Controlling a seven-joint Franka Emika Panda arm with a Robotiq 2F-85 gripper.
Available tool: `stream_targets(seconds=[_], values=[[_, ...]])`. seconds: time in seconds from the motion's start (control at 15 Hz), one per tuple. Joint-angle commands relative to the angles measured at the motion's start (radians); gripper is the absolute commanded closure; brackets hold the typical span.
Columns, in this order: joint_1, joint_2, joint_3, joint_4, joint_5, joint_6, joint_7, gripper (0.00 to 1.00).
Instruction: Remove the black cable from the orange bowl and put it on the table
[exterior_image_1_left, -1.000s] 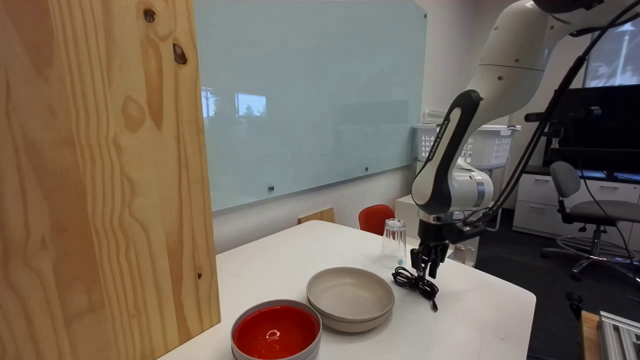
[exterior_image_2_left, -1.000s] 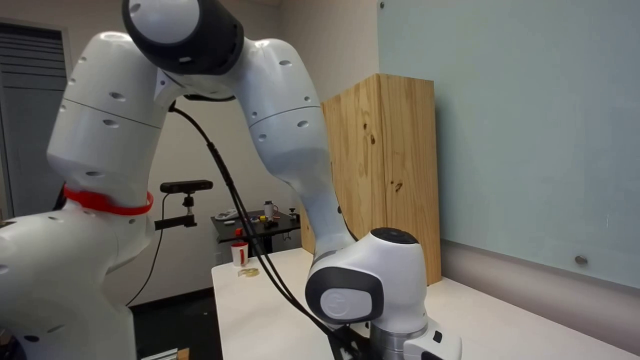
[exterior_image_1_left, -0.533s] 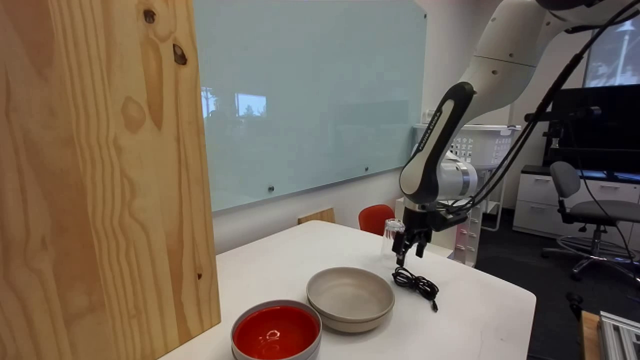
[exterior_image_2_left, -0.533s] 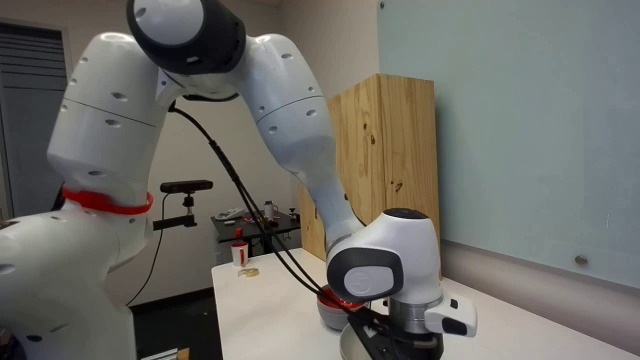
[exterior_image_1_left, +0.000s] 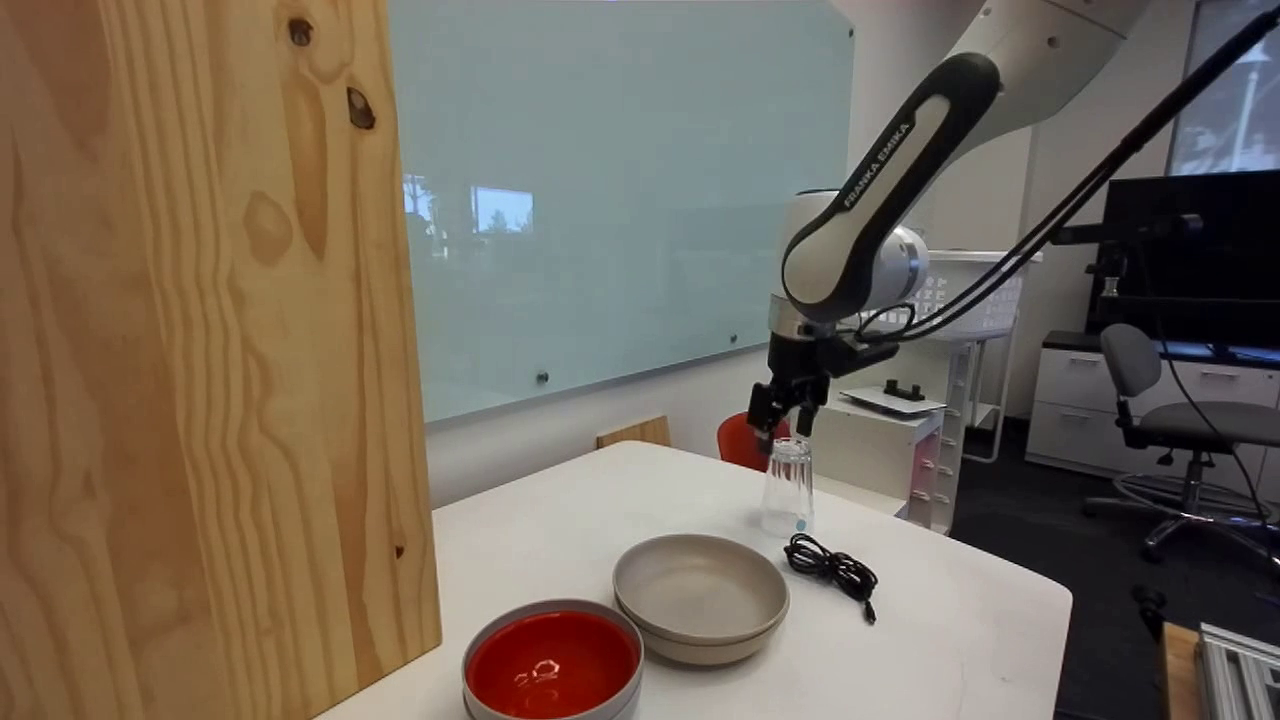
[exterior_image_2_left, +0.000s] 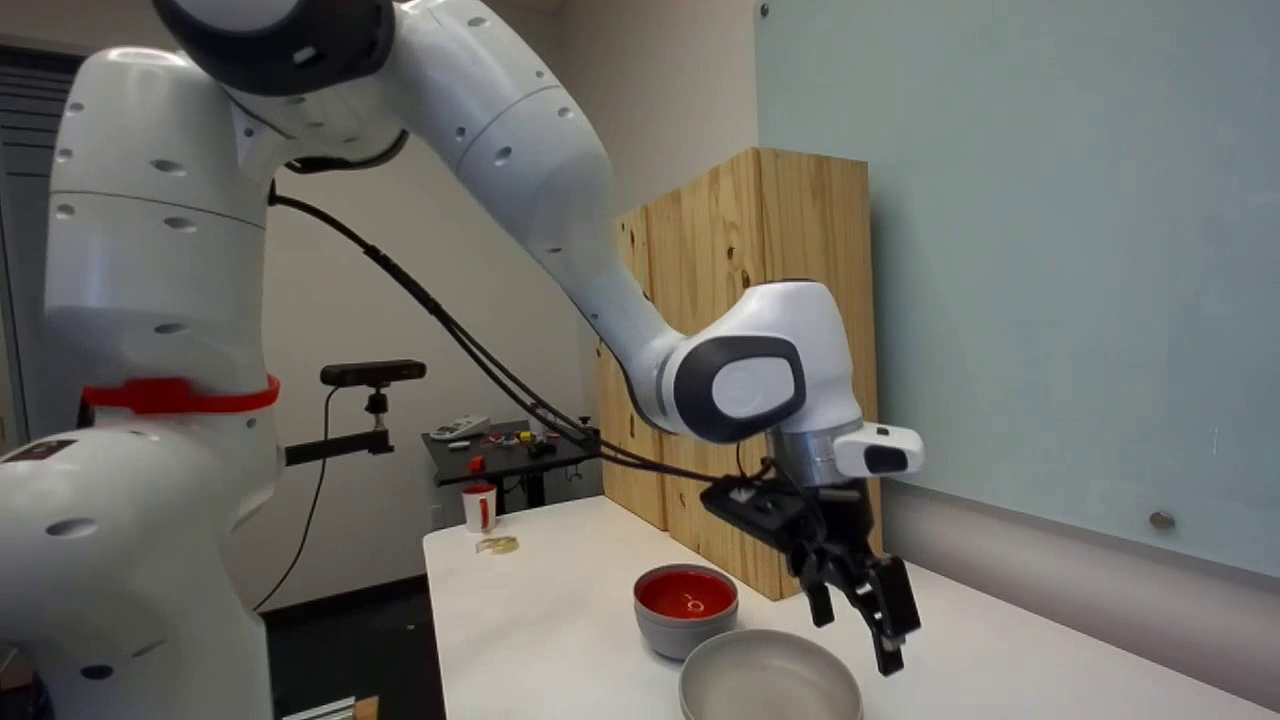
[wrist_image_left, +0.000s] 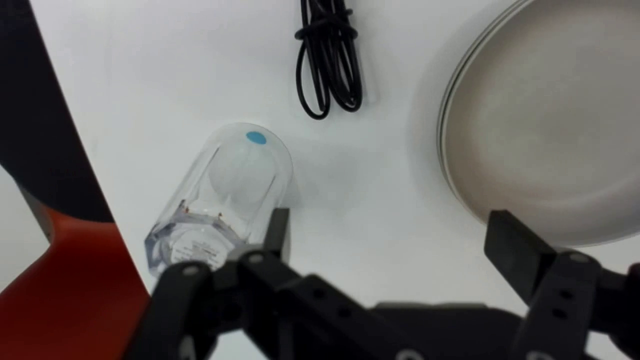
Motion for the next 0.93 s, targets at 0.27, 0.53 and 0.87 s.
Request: stream_targets(seconds=[0.27, 0.53, 0.87], values=[[0.175, -0.153, 0.145, 0.005, -0.083, -0.248, 0.276, 0.00], [0.229, -0.141, 0.211, 0.045, -0.040, -0.279, 0.300, 0.00], [0.239, -0.126, 0.222, 0.078, -0.013, -0.303, 0.292, 0.00]])
